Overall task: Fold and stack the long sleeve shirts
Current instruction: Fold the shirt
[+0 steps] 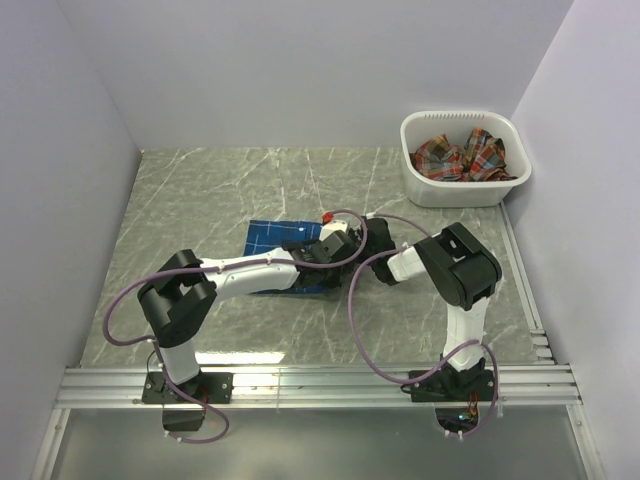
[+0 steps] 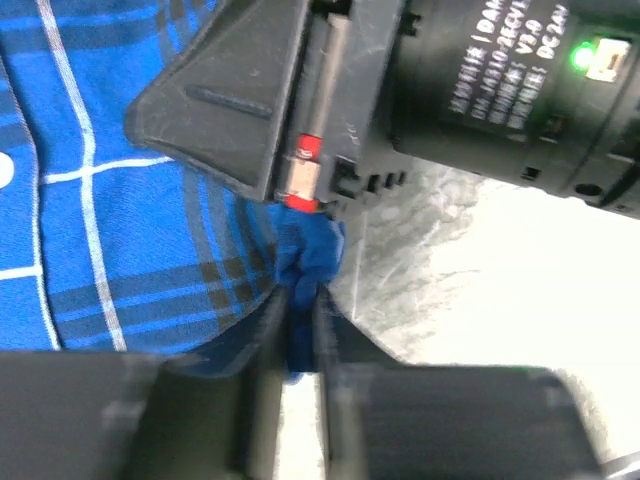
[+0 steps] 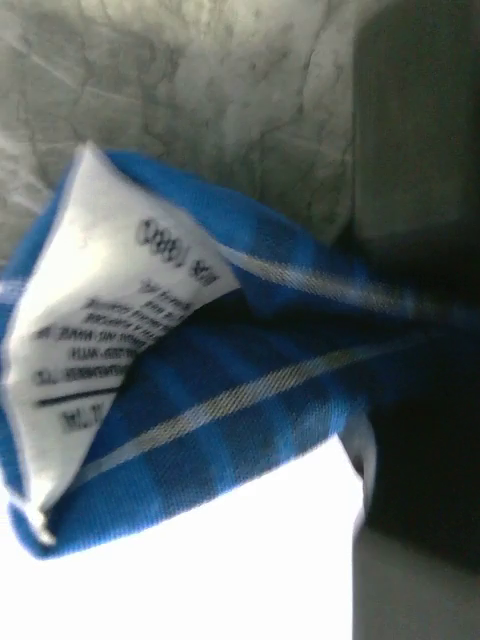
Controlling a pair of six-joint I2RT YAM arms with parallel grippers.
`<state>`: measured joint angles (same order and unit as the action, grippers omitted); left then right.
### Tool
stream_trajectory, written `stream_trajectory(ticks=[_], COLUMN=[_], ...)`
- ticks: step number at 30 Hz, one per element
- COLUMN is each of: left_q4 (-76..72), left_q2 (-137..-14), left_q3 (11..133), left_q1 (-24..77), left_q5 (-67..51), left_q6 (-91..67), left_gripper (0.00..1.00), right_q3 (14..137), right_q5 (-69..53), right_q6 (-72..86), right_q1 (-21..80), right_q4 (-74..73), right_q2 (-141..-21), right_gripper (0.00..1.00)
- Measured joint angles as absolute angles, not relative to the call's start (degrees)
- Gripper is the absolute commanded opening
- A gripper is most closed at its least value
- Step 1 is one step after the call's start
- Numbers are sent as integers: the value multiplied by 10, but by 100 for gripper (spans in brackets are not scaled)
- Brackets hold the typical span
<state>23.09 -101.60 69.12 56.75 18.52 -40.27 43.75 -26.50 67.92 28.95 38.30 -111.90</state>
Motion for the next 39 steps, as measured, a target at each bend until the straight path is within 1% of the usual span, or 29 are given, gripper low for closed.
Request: stream_trajectory(ticks=[1,2,3,4,5,8,11,14,19,23,27,30,35,39], left_q4=[231,230,232,234,236,242,247,245,251,268,289,295,286,280], left_q2=[-1016,-1016,-1014,-1011,-1006,-977,-928,-872,-800,-781,-772,-758,-727,-727], left_q3=[691,691,691,691,691,691,691,688,670,662,656,646,609,587], left_q1=[568,568,568,568,568,564,547,509,391,284,179,126,93,65], left_q5=[183,179,177,175,174,167,156,140,94,67,24,13,5,-21], left_q6=[-406,-411,-413,-418,-424,-431,-434,-433,-418,-390,-354,-337,-331,-330], left_gripper=[35,48,55,60,66,72,73,74,75,75,74,74,74,73], right_q3=[440,442,448,454,461,479,497,520,593,680,786,875,1032,1133], right_q5=[-266,-266,-267,-270,-273,-283,-294,-298,-273,-226,-150,-75,71,181], right_q6=[673,664,655,645,634,596,548,488,357,248,148,84,10,-43], right_q1=[288,287,286,283,281,269,253,240,225,223,223,223,228,255], right_q4=[378,375,366,355,344,312,265,201,35,-101,-243,-333,-465,-521], right_q2=[-1119,-1119,-1119,-1119,-1119,-1119,-1114,-1102,-1079,-1074,-1073,-1072,-1072,-1071], right_gripper=[12,8,4,0,0,0,0,0,0,0,0,0,0,0])
